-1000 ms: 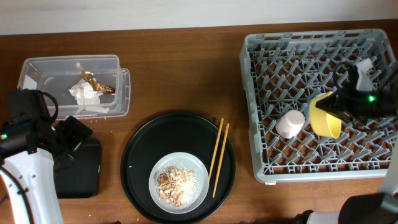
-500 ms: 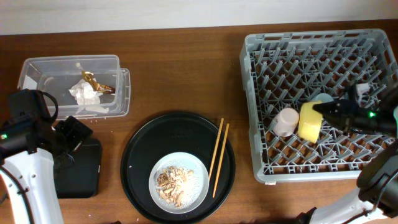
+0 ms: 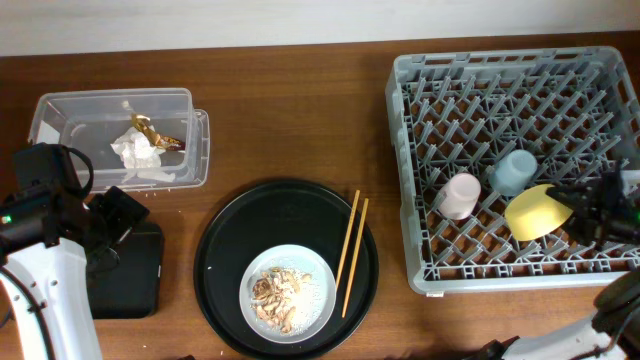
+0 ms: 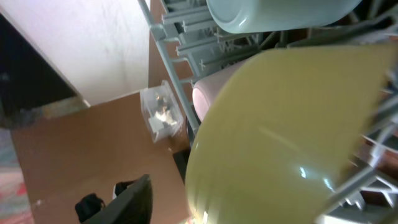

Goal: Sort waste into correct bins and load items into the dishwasher rack

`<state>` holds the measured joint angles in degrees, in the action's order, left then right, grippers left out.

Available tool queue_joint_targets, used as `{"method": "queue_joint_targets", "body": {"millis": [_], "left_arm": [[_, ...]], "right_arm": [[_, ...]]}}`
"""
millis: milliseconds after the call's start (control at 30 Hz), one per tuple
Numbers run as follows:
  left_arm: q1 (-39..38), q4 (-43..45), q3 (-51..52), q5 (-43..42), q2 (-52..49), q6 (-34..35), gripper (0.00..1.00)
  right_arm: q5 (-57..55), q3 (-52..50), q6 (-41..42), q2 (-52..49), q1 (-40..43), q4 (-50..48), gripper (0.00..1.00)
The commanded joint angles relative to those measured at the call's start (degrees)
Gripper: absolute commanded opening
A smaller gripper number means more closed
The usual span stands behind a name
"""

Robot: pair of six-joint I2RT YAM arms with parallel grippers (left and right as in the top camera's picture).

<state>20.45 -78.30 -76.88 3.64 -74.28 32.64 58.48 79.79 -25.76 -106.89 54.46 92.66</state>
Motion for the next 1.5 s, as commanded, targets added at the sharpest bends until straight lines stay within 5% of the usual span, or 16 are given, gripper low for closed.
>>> {"method": "queue_joint_targets", "body": {"millis": [0,500,633,767,967,1100,1467], "left_arm": [[0.3,0.0,-0.9,0.2,0.0,0.5,0.99],[0.3,0.0,-0.9,0.2,0.0,0.5,0.99],[0.3,0.0,-0.9,0.2,0.0,0.5,0.99],[0.3,0.0,-0.9,0.2,0.0,0.5,0.99],[0.3,0.0,-0.9,0.2,0.0,0.5,0.99],[0.3,0.0,-0.9,0.2,0.0,0.5,0.99],[0.3,0.0,-0.9,0.2,0.0,0.5,0.99]], "right_arm": [[-7.5,4.2,4.1,6.6,1.5,0.4,0.56],[-12.4,6.0,9.8,19.3,1.4,-0.6,0.60],[-14.7,5.1,14.4,19.3,-0.7,-5.6,0.29],[-26.9,4.5,29.0,18.6,-9.3,-13.7,0.15],[-48.6,4.4,43.5,15.3,-21.7,-17.9,0.14],[-48.6,4.4,43.4,8.8,-22.9,-17.4,0.04],[-58.1,4.4,47.9,7.6,-22.9,-11.4,0.04]]}}
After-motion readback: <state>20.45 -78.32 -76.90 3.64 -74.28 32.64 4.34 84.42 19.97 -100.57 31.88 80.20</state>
